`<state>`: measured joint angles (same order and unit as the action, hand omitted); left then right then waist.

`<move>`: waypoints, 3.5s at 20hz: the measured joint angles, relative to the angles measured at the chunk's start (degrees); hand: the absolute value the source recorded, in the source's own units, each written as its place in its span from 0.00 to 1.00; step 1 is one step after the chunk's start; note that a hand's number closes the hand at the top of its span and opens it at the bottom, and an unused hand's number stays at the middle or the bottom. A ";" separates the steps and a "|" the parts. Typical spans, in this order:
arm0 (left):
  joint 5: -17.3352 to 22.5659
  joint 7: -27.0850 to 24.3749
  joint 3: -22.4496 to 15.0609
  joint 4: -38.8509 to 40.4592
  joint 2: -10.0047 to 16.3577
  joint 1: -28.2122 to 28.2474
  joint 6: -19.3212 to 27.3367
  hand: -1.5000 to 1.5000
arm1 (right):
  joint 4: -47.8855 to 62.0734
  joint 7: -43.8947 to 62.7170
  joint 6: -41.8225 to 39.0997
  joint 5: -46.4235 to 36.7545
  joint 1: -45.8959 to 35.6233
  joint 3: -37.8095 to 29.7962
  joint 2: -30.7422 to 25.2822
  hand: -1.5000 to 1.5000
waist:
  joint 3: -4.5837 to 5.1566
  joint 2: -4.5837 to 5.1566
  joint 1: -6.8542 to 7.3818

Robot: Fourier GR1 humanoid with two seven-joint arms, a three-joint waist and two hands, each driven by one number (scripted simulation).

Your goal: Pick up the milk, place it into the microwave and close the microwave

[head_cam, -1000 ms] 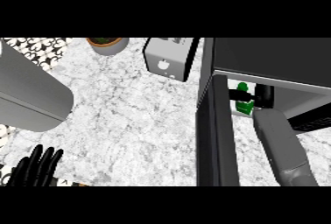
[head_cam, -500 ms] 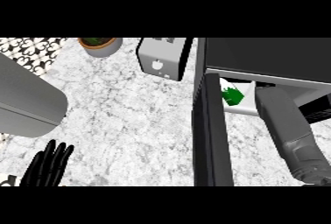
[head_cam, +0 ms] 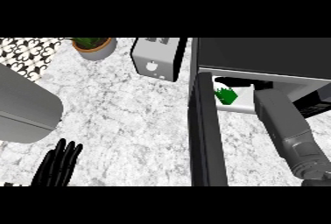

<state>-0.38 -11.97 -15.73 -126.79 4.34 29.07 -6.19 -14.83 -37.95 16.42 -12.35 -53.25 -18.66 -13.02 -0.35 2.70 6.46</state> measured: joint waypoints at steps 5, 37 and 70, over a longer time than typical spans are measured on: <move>-2.26 0.46 -2.27 1.73 -1.22 -0.97 1.11 0.00 | 2.72 -3.55 -2.30 0.85 0.65 -1.24 -0.03 0.00 | 0.06 -0.54 -1.41; -13.43 6.26 -13.18 28.77 -3.43 -22.46 -2.36 1.00 | -13.07 -17.06 -25.42 4.17 26.82 3.20 3.62 0.00 | 0.47 -3.49 -7.98; 14.22 3.20 -44.39 57.91 -3.94 -56.65 38.81 1.00 | -75.43 8.22 -47.73 28.89 61.43 3.27 -6.06 0.00 | 0.69 -1.90 -14.50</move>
<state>13.84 -8.78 -60.12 -68.87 0.41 -27.58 32.62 -90.26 -29.74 -31.31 16.54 8.18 -15.38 -19.07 0.34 0.80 -8.04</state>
